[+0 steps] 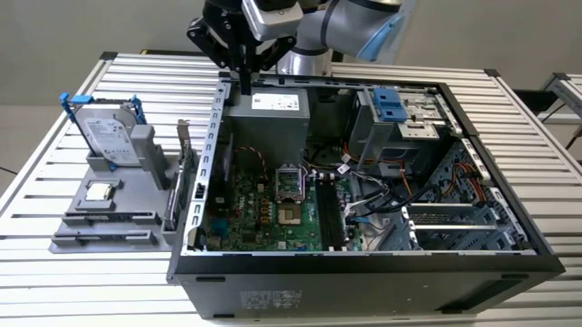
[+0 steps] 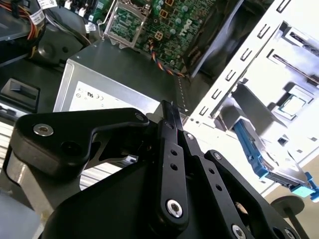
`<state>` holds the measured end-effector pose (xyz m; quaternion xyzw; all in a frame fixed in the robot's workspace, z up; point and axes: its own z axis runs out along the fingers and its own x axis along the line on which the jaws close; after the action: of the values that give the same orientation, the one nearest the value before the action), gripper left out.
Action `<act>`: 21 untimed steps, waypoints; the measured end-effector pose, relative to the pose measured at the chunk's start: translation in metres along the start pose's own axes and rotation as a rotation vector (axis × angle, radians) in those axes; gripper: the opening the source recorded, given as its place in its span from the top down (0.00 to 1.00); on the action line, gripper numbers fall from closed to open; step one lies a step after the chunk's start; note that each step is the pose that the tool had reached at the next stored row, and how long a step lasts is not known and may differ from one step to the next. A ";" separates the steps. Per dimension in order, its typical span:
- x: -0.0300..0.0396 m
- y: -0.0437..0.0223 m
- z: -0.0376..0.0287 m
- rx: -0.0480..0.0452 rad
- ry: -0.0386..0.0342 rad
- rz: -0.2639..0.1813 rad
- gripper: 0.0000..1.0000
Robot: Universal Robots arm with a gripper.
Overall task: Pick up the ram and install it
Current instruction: 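Reach for the ram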
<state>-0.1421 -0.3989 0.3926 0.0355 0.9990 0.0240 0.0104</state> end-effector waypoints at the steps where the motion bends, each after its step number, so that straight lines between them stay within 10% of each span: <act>1: 0.0003 0.0000 0.0000 0.0000 0.0000 0.000 1.00; 21: 0.0134 -0.0009 -0.0003 0.0001 0.0001 0.000 1.00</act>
<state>-0.1556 -0.3988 0.3927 0.0356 0.9990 0.0240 0.0103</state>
